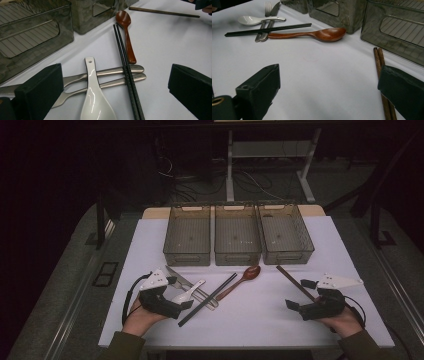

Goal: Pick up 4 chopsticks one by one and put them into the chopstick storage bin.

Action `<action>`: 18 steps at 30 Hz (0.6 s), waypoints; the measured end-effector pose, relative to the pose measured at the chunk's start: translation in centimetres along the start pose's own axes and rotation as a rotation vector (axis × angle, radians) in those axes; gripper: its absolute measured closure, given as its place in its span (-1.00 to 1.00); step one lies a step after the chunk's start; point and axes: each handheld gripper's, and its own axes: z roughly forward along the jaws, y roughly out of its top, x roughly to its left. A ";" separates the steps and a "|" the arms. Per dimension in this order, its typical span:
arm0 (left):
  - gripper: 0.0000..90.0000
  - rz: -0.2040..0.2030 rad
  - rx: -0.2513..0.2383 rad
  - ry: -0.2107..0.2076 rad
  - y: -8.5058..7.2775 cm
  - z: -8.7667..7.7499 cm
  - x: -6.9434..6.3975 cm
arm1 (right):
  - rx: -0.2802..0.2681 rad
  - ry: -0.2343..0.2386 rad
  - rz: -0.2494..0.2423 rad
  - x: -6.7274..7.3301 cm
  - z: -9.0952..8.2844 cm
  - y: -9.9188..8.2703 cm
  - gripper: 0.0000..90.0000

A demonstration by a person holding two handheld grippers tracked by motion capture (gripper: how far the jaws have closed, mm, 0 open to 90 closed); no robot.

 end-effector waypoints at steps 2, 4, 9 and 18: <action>-1.00 -0.002 -0.001 0.000 0.0 0.0 0.1 | -0.005 0.007 -0.002 0.0 0.0 0.0 -0.92; -1.00 -0.003 -0.002 -0.003 0.0 0.0 0.1 | -0.011 0.006 -0.003 0.0 0.0 0.0 -0.92; -1.00 -0.008 -0.001 -0.003 0.1 0.2 0.1 | -0.018 0.012 0.006 0.1 -0.1 0.0 -0.92; -1.00 0.009 0.003 -0.015 0.3 0.6 -0.2 | -0.021 0.000 0.004 0.2 0.0 0.0 -0.92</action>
